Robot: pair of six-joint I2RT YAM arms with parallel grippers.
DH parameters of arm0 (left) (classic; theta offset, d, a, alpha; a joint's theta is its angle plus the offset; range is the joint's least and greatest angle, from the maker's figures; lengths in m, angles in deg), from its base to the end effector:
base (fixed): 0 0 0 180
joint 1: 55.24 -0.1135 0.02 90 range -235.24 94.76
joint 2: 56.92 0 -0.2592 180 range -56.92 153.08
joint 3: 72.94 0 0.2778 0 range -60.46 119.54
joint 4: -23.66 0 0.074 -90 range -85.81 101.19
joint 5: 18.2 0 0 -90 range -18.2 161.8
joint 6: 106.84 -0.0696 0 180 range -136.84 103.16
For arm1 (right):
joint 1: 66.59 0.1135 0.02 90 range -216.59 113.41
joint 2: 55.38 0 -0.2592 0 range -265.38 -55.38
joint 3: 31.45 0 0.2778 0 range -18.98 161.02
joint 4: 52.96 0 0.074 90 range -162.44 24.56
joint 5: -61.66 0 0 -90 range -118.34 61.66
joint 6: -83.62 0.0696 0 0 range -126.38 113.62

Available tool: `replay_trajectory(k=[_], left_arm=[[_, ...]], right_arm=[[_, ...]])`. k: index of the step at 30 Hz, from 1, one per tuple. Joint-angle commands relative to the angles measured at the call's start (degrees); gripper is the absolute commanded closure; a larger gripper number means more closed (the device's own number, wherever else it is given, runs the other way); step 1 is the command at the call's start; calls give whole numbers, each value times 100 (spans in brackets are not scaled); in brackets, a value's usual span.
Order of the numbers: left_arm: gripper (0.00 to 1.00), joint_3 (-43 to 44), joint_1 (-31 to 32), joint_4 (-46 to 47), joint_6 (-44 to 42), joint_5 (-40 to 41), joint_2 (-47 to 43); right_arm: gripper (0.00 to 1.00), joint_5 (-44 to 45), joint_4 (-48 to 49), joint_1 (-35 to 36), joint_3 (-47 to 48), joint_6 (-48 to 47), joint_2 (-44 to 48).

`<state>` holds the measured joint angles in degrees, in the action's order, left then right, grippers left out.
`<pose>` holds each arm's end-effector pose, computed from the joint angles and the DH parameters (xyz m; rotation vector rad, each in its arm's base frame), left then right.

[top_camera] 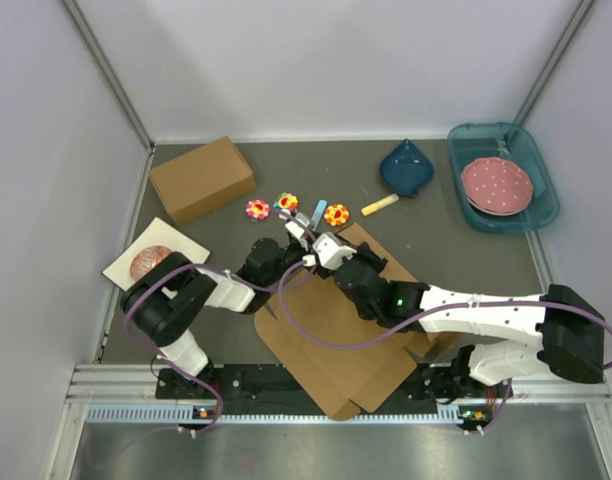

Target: Fold the paper box

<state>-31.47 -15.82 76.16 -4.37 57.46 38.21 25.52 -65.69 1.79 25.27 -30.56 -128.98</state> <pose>0.2588 -0.2351 0.1450 0.5832 1.5597 -0.8955 0.1675 0.2700 0.2246 -0.9406 1.6415 -0.4567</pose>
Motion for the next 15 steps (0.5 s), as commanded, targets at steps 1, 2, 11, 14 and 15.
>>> replay_trajectory(k=[1,2,11,14,15], left_arm=[[13,555,-39,3074,291,143,-390],[13,563,-40,3074,317,99,-416],[13,643,-57,3074,432,-252,-583],[13,616,-66,3074,362,-297,-680],[13,608,-92,3074,344,-288,-680]], right_arm=[[100,-1686,-599,132,-276,872,-225],[100,-1686,-590,149,-268,872,-216],[100,-1845,-652,141,-224,880,-137],[100,-1880,-660,140,-215,880,-137],[100,-1880,-669,141,-206,889,-145]])
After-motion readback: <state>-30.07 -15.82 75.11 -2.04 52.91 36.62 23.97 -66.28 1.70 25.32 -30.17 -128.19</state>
